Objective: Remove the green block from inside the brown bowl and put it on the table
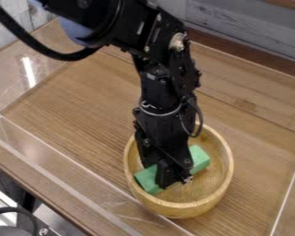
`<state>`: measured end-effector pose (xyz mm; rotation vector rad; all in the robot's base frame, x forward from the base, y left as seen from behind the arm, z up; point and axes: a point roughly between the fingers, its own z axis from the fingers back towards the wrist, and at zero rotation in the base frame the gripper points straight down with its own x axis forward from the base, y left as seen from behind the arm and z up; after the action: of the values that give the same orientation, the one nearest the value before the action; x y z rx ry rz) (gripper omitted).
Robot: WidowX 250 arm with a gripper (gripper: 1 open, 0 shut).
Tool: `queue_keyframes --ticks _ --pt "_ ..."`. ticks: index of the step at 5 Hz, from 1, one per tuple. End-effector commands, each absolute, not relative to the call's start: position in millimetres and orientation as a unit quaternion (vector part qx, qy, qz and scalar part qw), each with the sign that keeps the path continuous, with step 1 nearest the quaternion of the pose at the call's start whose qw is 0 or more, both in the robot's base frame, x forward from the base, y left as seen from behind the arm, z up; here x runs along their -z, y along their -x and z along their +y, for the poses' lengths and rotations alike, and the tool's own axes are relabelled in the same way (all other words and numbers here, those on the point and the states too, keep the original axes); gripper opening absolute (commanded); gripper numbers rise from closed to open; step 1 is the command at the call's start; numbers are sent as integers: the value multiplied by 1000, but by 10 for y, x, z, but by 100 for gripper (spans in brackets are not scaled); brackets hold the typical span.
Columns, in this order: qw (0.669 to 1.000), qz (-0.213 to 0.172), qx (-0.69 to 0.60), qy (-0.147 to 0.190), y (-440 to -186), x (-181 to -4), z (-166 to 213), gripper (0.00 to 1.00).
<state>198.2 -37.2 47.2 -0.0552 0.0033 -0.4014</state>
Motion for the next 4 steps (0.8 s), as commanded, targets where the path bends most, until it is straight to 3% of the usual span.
queue_keyframes --ticks 1,4 --pt "981 -27 190 28 -2078 -598 -345 0" --pt "984 -31 174 36 -2060 -647 -275 0"
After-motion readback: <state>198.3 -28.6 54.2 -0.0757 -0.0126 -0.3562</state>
